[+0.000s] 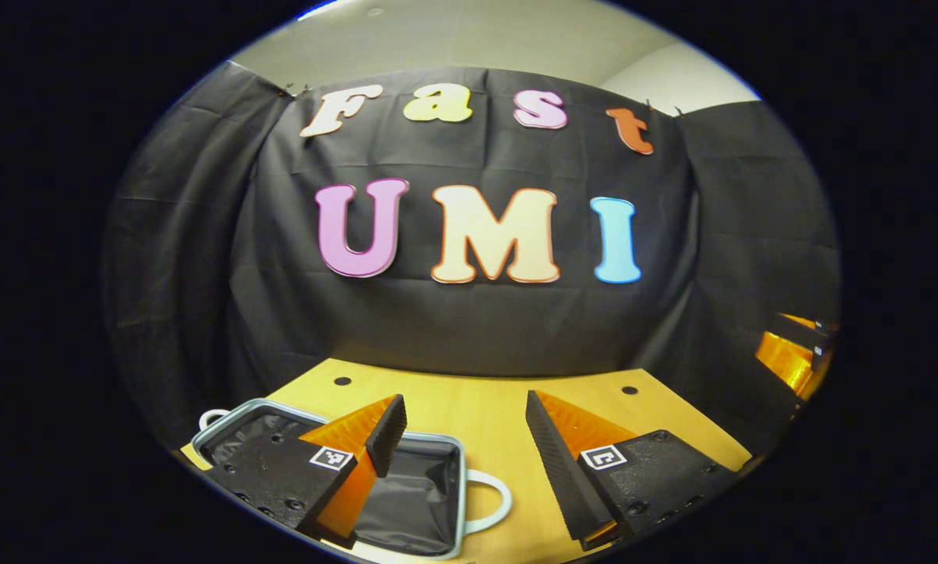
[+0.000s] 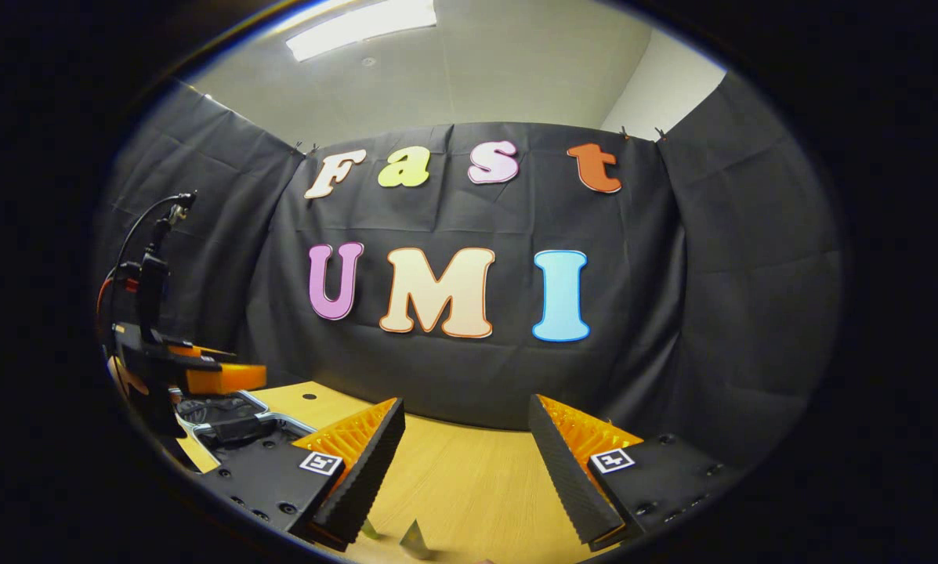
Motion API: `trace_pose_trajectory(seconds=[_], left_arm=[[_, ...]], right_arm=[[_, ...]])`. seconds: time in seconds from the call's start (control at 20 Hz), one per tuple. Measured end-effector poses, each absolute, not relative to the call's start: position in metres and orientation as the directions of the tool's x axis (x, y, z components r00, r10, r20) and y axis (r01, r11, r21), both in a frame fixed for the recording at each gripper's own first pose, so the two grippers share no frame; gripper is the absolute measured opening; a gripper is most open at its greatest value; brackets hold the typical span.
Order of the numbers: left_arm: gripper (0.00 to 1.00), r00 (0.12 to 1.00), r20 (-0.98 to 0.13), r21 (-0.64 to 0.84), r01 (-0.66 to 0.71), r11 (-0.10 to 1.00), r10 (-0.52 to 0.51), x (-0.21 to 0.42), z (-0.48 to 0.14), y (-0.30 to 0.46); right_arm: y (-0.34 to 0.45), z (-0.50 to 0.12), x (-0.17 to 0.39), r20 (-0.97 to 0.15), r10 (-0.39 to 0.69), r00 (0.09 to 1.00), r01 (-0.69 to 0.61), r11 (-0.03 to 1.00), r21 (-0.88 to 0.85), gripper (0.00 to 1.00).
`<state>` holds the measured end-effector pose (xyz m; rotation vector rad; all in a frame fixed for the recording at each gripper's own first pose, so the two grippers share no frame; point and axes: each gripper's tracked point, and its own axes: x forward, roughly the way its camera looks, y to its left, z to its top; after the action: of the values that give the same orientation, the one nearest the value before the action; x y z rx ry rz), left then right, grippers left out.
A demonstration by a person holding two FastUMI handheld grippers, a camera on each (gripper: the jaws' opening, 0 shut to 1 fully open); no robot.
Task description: First open the suitcase, pack the skin care products into it, and then close the suitcase.
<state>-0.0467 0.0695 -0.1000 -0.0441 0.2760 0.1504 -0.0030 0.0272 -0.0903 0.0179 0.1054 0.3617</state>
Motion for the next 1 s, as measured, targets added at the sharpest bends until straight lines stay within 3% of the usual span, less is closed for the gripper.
trace_pose_trajectory(seconds=[0.45,1.0], left_arm=[[0.90,0.905,-0.417,-0.086,0.055,0.995,-0.086,-0.053,-0.176,-0.026],[0.86,0.819,-0.530,-0.175,0.148,0.973,-0.220,-0.072,-0.272,-0.086]], right_arm=[[0.017,-0.102,-0.004,-0.138,0.358,0.924,-0.358,0.933,0.026,0.99],[0.018,-0.134,-0.008,-0.237,0.375,0.896,-0.388,0.922,-0.005,0.99]])
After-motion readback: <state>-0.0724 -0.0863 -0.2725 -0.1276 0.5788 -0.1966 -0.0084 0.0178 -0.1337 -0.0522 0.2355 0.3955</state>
